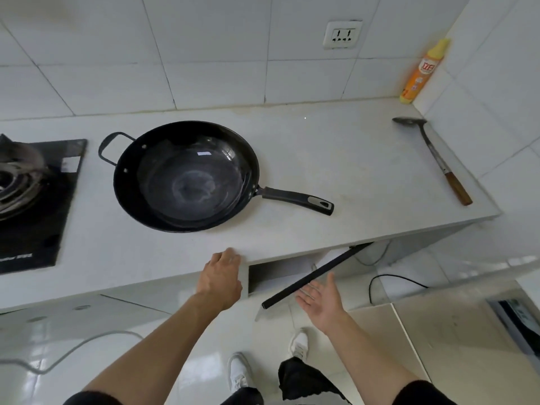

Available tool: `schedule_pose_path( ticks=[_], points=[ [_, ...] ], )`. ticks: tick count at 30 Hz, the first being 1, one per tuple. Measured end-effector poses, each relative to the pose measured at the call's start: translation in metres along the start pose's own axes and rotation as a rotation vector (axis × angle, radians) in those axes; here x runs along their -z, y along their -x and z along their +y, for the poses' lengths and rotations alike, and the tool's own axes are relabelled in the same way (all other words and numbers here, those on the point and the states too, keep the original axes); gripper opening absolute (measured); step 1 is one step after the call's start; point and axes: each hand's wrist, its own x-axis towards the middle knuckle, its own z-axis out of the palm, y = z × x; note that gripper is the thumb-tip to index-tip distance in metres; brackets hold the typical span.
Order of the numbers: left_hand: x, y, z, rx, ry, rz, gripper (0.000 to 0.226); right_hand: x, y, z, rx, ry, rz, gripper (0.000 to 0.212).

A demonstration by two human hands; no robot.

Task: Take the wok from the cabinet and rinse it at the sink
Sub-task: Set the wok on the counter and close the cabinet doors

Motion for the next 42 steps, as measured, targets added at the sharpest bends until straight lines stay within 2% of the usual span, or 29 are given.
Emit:
schedule_pose_path(
  ticks=[5, 11, 23, 34, 42],
  points=[
    [0.0, -0.001, 0.0, 0.007, 0.026, -0.005, 0.057, -0.009, -0.013, -0.003, -0.032, -0.094, -0.036, 0.078],
    [0.002, -0.003, 0.001, 0.026, 0.08, -0.008, 0.056, -0.025, -0.021, 0.002, -0.095, -0.228, -0.043, 0.065],
    [0.007, -0.003, 0.006, 0.039, 0.068, 0.005, 0.052, -0.049, -0.034, -0.001, -0.078, -0.392, -0.036, 0.069],
    [0.006, -0.001, 0.012, 0.054, 0.051, -0.005, 0.058, -0.05, -0.039, -0.01, -0.099, -0.438, -0.052, 0.074],
    [0.008, 0.004, 0.017, 0.076, 0.038, -0.051, 0.066, -0.056, -0.015, -0.032, -0.072, -0.276, -0.092, 0.089]
  ],
)
